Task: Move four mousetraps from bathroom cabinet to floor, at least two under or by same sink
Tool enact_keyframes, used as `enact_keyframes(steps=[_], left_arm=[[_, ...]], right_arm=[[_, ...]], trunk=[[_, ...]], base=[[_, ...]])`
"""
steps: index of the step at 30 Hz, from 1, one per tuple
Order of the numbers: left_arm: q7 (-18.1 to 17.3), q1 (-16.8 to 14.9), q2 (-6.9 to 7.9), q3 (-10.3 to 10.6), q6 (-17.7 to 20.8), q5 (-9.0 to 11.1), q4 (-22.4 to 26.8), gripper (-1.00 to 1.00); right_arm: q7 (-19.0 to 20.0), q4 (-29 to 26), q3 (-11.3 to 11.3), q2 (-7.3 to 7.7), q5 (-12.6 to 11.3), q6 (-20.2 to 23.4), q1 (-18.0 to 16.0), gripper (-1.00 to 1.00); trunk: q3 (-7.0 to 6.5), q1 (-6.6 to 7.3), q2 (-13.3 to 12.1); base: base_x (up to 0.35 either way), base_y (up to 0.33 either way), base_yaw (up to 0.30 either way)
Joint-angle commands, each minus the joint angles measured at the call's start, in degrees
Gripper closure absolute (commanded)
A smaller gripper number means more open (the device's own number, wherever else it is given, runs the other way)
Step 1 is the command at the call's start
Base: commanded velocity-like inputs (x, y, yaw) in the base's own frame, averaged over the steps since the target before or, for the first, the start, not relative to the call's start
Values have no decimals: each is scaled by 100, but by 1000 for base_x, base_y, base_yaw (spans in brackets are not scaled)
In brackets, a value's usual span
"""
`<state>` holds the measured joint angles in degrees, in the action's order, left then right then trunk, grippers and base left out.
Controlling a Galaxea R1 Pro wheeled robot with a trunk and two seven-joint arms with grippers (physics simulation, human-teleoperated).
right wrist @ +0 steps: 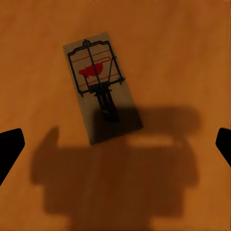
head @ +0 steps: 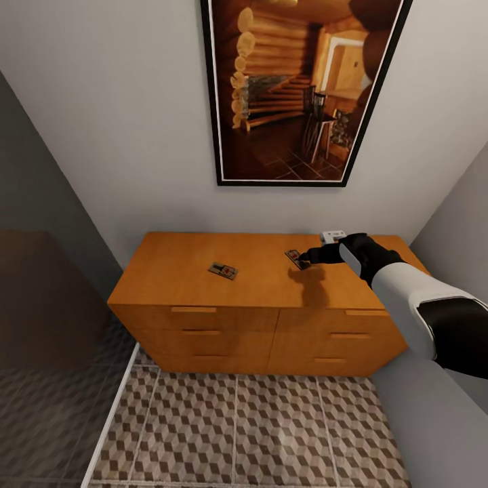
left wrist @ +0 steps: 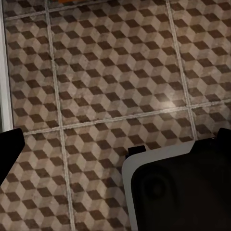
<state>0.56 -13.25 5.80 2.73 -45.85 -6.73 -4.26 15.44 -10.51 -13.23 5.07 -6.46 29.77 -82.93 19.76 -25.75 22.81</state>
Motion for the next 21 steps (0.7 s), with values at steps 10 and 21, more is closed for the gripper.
enact_keyframes(steps=[10,21], left_arm=[[6,-11,0,25,-33,-3,-23,-100],[6,-11,0,26,-29,-4,-23,-100]], right_arm=[[-14,28,-48,12,-49,-77,-4,-100],[-38,31,-48,18,-48,-85,-4,-100]], trunk=[[10,-3,10],[10,-3,10]], base=[[0,0,0],[0,0,0]])
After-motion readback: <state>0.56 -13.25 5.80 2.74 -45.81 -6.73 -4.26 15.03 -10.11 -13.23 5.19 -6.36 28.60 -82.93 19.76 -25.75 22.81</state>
